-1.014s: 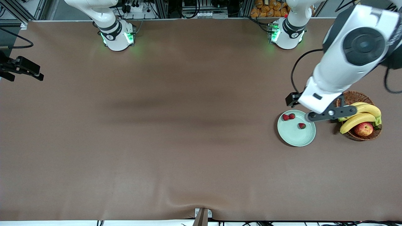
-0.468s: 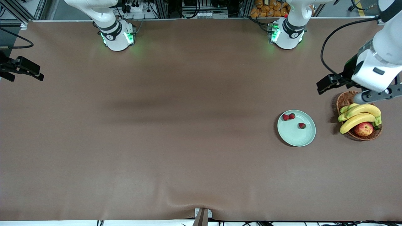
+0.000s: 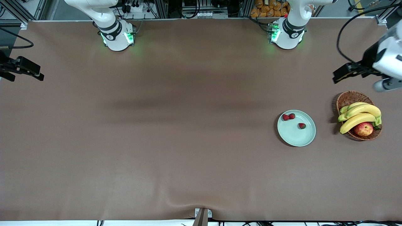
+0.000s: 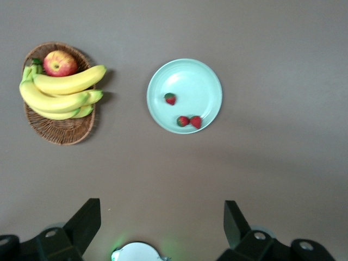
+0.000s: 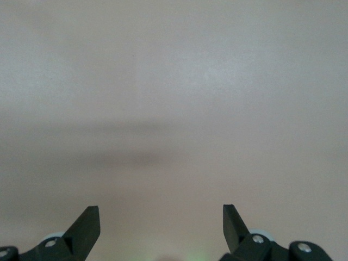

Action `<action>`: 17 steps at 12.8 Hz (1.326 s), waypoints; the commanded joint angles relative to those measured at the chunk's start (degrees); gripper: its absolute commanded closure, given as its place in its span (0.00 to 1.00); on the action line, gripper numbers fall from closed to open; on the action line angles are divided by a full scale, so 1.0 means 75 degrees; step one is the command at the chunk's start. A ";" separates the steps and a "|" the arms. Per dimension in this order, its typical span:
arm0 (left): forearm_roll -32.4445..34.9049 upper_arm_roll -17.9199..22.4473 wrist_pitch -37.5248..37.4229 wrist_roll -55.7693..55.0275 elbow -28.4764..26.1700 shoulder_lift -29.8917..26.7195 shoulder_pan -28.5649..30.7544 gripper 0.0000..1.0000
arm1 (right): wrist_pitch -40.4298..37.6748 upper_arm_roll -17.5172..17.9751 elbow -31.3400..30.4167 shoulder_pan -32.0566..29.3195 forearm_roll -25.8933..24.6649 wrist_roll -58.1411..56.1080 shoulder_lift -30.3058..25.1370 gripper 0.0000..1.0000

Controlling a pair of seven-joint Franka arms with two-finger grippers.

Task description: Collect all strawberries into plate

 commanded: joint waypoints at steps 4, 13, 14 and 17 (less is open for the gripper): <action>-0.0111 0.0021 -0.0092 0.0456 -0.0521 -0.0704 0.0344 0.00 | -0.0043 -0.0033 0.0108 0.0072 0.0009 0.0099 0.0037 0.00; -0.0041 0.0079 -0.0738 0.1126 0.0417 -0.0435 0.0380 0.00 | -0.0043 -0.0033 0.0108 0.0048 0.0009 0.0099 0.0037 0.00; -0.0041 0.0079 -0.0738 0.1114 0.0417 -0.0435 0.0368 0.00 | -0.0043 -0.0033 0.0108 0.0048 0.0009 0.0099 0.0037 0.00; -0.0041 0.0067 -0.0819 0.1114 0.0406 -0.0446 0.0321 0.00 | -0.0043 -0.0033 0.0108 0.0060 0.0009 0.0099 0.0037 0.00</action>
